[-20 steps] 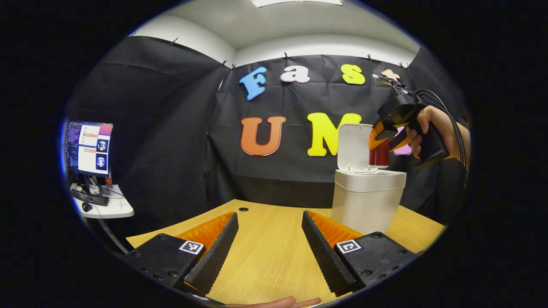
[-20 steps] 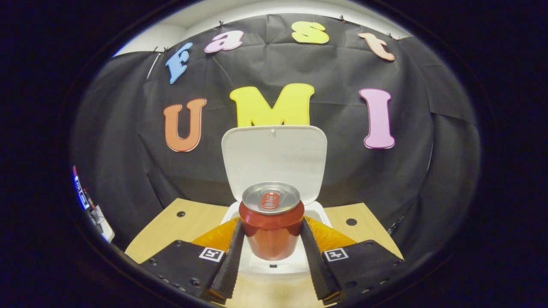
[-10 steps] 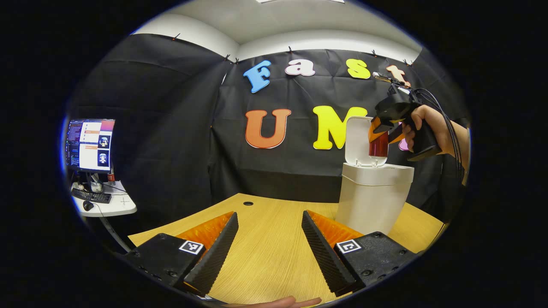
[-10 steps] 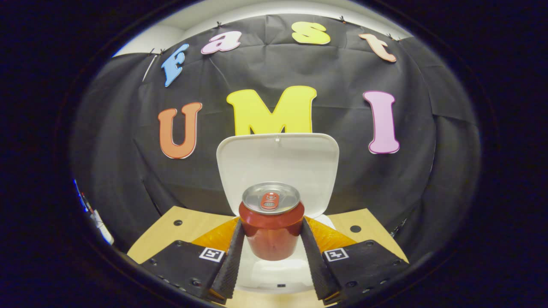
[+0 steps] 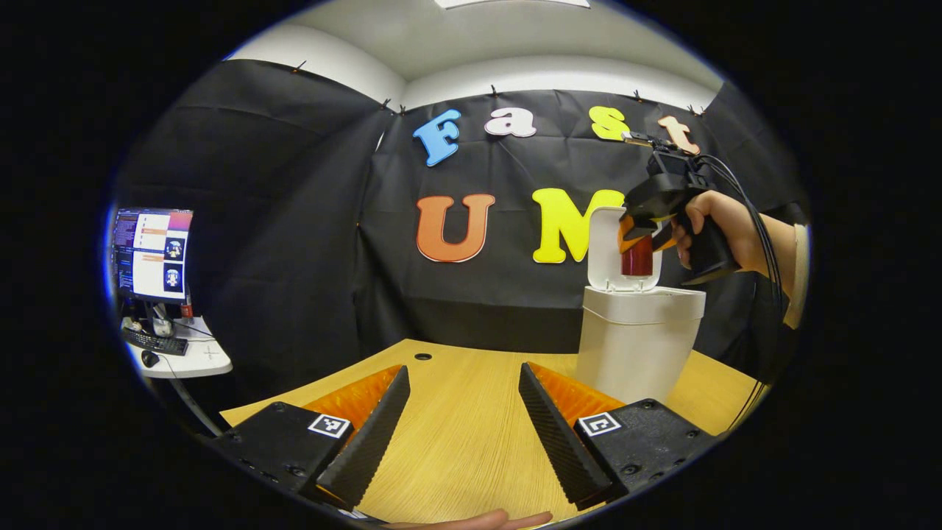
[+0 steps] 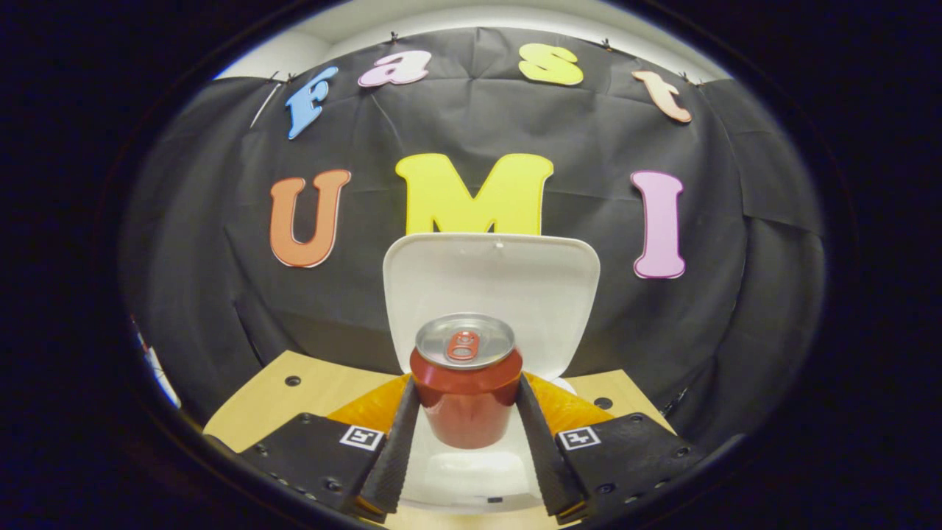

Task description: Press the lid of the desktop garbage bin to open it, pick up the crumpled paper on the desktop and throw it into the bin, then pick up the pop can on the desktop and drop it into the bin, and finally close the garbage bin lid.

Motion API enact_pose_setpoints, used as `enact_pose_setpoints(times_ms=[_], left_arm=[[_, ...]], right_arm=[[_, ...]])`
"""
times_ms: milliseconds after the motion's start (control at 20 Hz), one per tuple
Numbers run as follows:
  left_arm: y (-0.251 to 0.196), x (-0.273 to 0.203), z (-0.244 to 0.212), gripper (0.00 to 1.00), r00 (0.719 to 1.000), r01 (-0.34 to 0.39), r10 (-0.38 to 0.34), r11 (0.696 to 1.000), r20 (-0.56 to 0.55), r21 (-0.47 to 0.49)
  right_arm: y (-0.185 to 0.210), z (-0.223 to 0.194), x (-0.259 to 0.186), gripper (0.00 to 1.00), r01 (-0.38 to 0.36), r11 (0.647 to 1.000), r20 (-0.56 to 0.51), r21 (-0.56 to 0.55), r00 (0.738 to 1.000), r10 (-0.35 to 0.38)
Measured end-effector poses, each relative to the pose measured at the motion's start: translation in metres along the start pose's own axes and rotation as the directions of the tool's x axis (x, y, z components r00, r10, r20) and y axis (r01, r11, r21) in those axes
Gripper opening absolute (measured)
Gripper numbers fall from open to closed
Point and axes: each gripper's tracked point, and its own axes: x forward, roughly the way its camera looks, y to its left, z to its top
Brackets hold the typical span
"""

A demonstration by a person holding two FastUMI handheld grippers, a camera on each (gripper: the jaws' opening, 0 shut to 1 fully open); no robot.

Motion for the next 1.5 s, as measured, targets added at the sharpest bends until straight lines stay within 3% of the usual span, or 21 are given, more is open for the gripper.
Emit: enact_pose_setpoints(times_ms=[300,650,950,1200,1500], left_arm=[[-0.02,-0.002,-0.011,0.96,0.996,0.08,-0.08,0.997,-0.05,0.006],[-0.026,-0.007,-0.009,0.96,0.994,0.104,-0.102,0.994,-0.049,0.043],[-0.029,-0.01,-0.012,0.96,0.989,0.131,-0.128,0.99,-0.071,0.047],[-0.032,-0.01,-0.015,0.96,0.986,0.15,-0.145,0.987,-0.088,0.058],[-0.034,-0.012,-0.02,0.96,0.982,0.157,-0.149,0.985,-0.116,0.066]], right_arm=[[-0.015,-0.006,0.008,0.75,0.032,0.999,-0.029,0.041,0.999,-0.031],[-0.022,-0.011,0.009,0.77,0.013,0.998,-0.057,0.061,0.998,-0.01],[-0.025,0.016,-0.007,0.8,-0.01,0.999,0.009,0.031,1.0,0.01],[-0.017,0.035,-0.018,0.95,-0.024,1.0,0.059,-0.004,0.998,0.024],[0.005,0.069,-0.032,0.95,-0.08,0.996,0.176,-0.032,0.981,0.085]])
